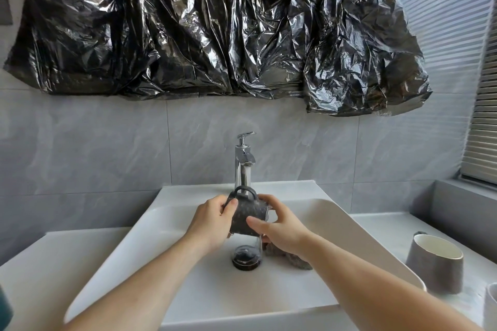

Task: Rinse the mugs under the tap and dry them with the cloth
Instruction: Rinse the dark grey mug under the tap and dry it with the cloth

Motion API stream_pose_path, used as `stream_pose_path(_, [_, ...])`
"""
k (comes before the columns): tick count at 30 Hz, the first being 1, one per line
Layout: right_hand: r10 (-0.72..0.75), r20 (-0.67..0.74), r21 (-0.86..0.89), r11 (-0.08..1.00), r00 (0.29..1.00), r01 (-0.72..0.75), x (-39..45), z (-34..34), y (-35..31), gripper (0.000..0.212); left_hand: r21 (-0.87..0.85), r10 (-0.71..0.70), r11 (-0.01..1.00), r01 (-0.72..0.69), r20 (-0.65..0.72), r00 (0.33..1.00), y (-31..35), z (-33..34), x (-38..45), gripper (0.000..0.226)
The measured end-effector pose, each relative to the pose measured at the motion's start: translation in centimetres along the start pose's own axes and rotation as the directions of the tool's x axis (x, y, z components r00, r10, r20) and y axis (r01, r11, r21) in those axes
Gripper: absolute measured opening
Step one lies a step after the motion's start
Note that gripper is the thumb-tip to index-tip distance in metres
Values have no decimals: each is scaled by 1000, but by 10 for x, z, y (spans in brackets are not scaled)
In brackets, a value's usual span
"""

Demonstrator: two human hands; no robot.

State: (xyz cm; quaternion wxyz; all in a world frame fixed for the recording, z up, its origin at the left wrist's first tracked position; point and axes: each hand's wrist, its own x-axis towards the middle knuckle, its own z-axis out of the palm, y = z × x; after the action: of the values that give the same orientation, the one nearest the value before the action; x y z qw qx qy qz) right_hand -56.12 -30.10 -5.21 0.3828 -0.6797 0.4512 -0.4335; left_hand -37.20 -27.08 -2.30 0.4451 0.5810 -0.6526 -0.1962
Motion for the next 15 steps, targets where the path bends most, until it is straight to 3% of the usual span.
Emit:
stream_pose_path(11, [13,-26,-68,998,1000,-15,-4,-2,-4,56,50,-44,998,42,34,998,4,0,-2,39])
stream_pose_path(15, [6,-39,-91,996,999,-9,-4,-3,-3,63,19,-41,999,40,67,997,4,1,-3,25])
